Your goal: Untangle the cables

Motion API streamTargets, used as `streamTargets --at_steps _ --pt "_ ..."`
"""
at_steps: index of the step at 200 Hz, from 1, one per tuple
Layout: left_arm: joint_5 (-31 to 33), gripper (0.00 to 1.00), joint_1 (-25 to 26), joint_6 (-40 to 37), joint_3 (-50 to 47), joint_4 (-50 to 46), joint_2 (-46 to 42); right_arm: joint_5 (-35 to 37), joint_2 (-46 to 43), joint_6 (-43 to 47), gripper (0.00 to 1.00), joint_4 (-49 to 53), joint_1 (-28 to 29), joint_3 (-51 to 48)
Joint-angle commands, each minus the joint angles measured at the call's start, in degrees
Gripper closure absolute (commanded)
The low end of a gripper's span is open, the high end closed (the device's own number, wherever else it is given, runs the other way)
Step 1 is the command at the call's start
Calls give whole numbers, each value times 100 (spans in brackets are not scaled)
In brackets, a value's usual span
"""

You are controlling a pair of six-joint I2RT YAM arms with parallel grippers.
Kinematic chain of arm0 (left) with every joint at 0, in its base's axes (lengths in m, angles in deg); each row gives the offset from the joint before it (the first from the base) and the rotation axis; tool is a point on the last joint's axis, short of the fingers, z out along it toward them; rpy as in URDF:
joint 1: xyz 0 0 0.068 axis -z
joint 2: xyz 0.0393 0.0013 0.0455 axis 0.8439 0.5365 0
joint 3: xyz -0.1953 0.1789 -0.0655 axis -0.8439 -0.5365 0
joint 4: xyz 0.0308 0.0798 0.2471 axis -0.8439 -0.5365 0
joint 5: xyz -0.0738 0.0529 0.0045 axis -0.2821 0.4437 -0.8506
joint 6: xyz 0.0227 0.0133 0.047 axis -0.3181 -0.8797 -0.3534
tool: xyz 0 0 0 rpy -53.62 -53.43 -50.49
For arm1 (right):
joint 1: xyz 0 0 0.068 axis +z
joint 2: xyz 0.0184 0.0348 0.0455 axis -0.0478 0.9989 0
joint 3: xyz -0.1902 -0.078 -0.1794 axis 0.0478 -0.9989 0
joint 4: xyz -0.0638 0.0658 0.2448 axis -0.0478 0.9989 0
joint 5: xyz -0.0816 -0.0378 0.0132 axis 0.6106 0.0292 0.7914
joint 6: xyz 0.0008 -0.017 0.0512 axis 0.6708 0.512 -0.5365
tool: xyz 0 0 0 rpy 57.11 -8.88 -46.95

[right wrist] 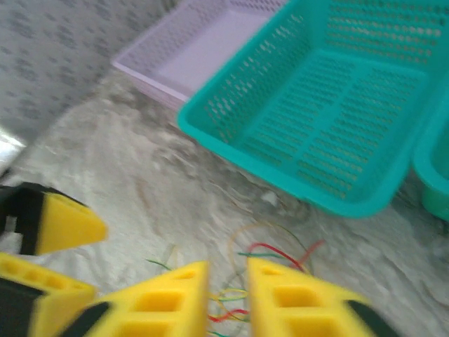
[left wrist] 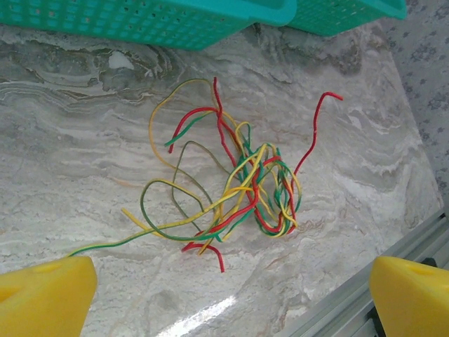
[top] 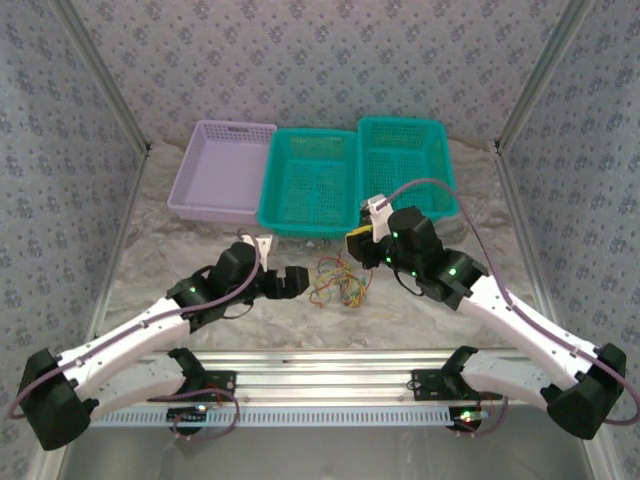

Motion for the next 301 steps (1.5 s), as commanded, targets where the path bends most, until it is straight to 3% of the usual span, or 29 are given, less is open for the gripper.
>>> streamTargets --at_steps 1,15,43,63,123,161,198,232,301 --pt "-91 0 107 12 -63 -121 198 185 48 -413 51 407 -87 -502" --pt "-37 0 179 10 -52 -211 330 380 -5 -581 36 330 -226 -833" --pt "48 0 253 36 -134 -225 299 196 122 -688 27 78 -765 -1261" --pt "146 0 253 62 -166 -239 185 95 425 -705 26 -222 -1025 -1457" --pt "220 0 259 61 -162 -312 137 76 1673 -626 27 -960 -992 -1411" --pt "260 0 262 99 -243 -314 57 -65 2121 -592 41 -1278 -1007 -1299" --pt "273 0 269 129 -306 -308 -11 -374 2470 -672 68 -1494 -1066 -1280" --pt "302 0 270 153 -383 -303 -106 -338 2245 -712 100 -1346 -1041 -1236" --pt "204 0 372 226 -378 -99 151 67 746 -659 100 -664 -654 -700"
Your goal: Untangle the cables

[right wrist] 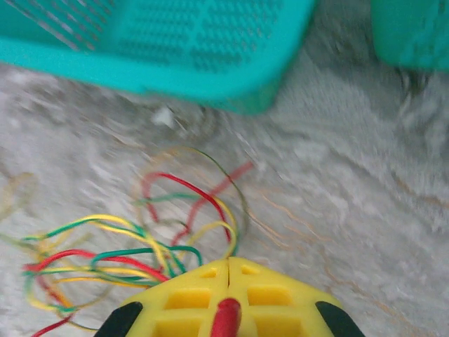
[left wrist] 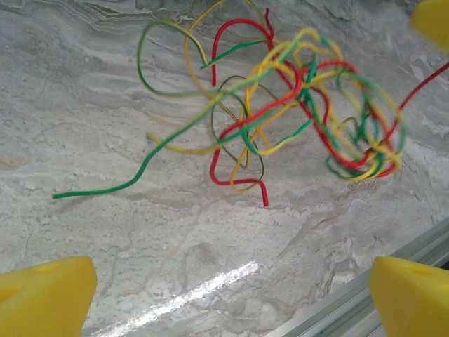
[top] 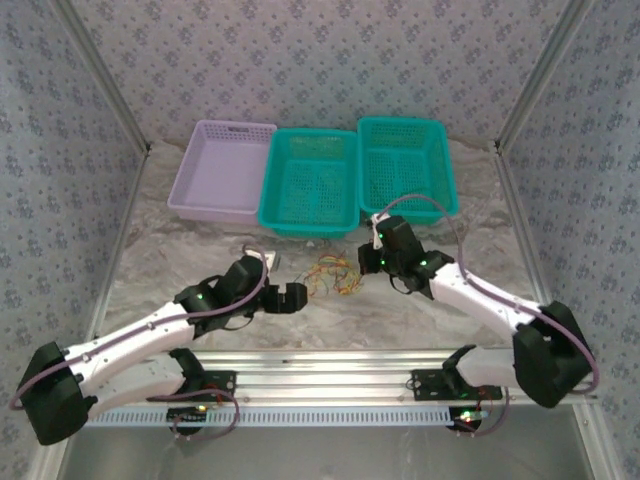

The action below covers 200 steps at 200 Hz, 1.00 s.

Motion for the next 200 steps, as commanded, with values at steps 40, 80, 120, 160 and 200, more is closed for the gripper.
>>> streamTargets --at_steps 40,80,120,160,200 --pt "-47 0 105 96 79 336 304 43 -647 75 100 550 181 649" --pt "-122 1 174 136 -42 595 778 -107 -691 -7 100 603 194 761" --pt "93 4 206 62 -192 676 850 -142 -890 -45 100 771 178 949" --pt "526 8 206 -30 -700 813 106 -475 -1035 -186 100 910 47 1103" --pt "244 19 204 -47 -1087 1321 -38 -768 -1142 -470 100 923 -5 1219"
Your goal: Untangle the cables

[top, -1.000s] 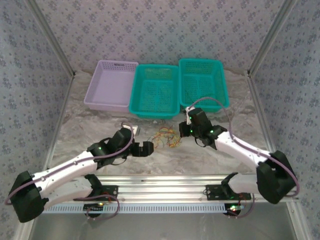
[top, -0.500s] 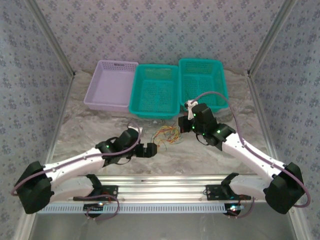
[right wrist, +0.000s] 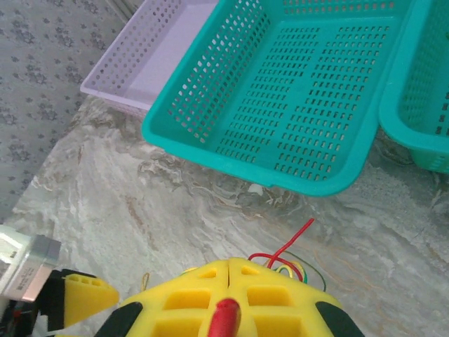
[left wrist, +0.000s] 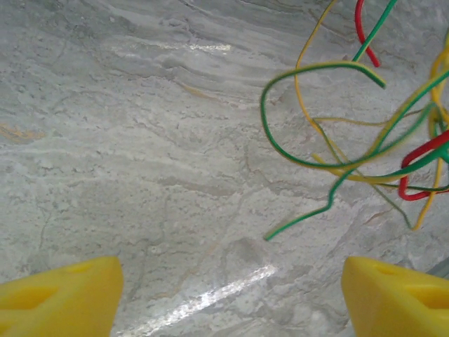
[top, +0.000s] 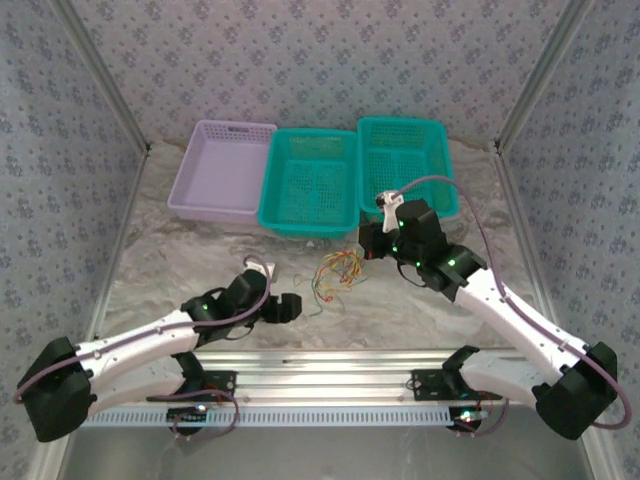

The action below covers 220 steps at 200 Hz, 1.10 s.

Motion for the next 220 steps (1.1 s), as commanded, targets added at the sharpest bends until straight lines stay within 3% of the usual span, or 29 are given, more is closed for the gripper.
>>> streamTargets --at_steps 1,41,113,182,220 --pt "-91 19 45 -56 -189 497 -31 -294 -147 -282 100 142 -44 267" --pt "-654 20 90 -51 -514 1362 32 -180 -108 -375 100 222 -64 593" --pt "-968 13 579 -278 -431 2263 395 -287 184 -747 100 90 -71 1097" --pt "-878 13 782 -439 -123 2403 1090 -549 337 -1205 100 26 -61 1642" --pt "-648 10 782 -531 -85 2431 1016 -818 319 -1480 100 -20 -32 1856"
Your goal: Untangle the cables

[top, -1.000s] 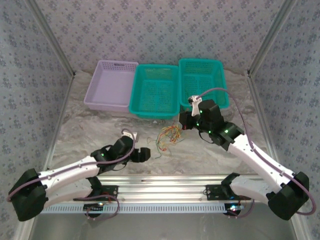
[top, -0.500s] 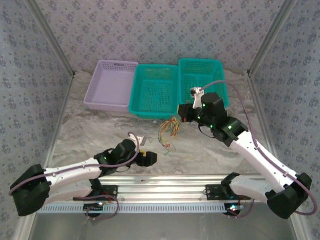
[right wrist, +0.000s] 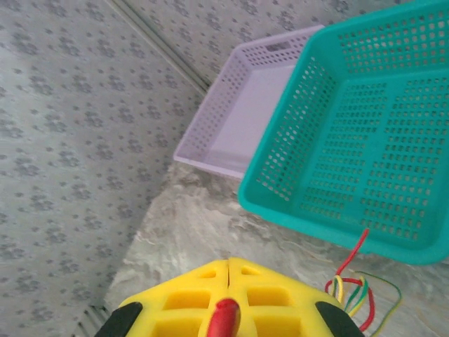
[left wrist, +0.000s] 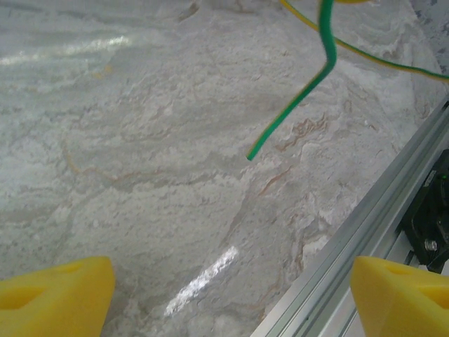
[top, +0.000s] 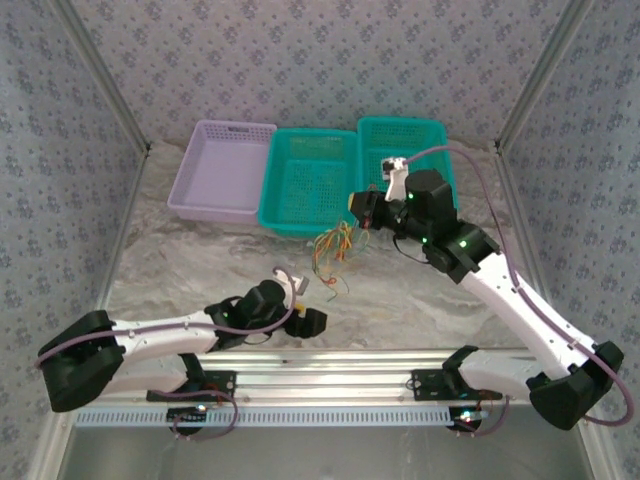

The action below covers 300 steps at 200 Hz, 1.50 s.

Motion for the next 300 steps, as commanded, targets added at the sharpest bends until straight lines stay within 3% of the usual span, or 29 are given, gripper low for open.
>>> streamTargets --at_steps 1,56,118,150,215,281,300 --pt "175 11 37 -176 182 163 -93 -302 -44 -337 100 -165 19 268" --pt "212 8 46 -216 79 591 -373 -474 -105 -613 100 -277 44 294" --pt "849 22 46 -222 -252 327 -1168 -726 -243 -981 100 -423 77 301" --pt "890 22 42 -220 -305 234 -1369 -845 -281 -1184 100 -558 100 319" --pt "888 34 46 -225 -342 257 -1490 -934 -264 -1350 100 -740 242 317" --pt "717 29 46 -162 -332 503 -1306 -941 -178 -1523 100 -1025 353 224" --pt "696 33 46 -154 -316 586 -1261 -890 -149 -1534 100 -1053 431 216"
